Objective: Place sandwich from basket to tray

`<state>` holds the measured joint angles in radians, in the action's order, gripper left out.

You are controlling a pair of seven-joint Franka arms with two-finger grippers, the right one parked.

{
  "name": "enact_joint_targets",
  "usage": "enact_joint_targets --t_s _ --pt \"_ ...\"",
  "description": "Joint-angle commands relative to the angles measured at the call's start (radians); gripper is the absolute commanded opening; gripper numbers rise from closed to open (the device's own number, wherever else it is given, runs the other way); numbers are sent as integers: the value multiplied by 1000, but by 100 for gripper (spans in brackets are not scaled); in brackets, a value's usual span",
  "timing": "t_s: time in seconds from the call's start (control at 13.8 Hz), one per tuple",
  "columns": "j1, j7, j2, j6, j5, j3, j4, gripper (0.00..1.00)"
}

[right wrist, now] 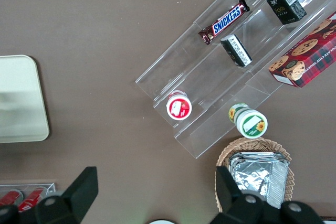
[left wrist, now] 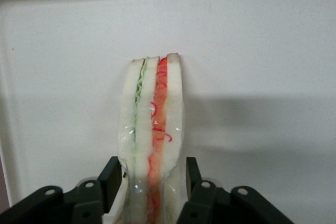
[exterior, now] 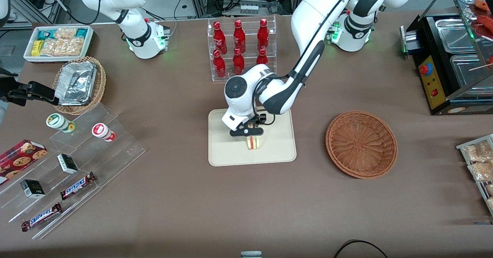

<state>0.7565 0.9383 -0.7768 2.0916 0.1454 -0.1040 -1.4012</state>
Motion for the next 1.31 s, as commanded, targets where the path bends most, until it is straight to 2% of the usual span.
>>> enact_joint_targets --t_s 0.0,0.22,0.58,0.8,0.94,1.23 --pt "9 16 51 -11 3 17 16 100" --pt "-31 17 144 -83 -3 20 11 100" --pt "-136 5 345 -316 -40 18 1 100" --pt "-242 -22 492 -370 -41 18 -94 100" --pt "-319 -158 588 -402 -65 18 -159 100" --pt "-475 -399 672 -511 -86 18 -166 100"
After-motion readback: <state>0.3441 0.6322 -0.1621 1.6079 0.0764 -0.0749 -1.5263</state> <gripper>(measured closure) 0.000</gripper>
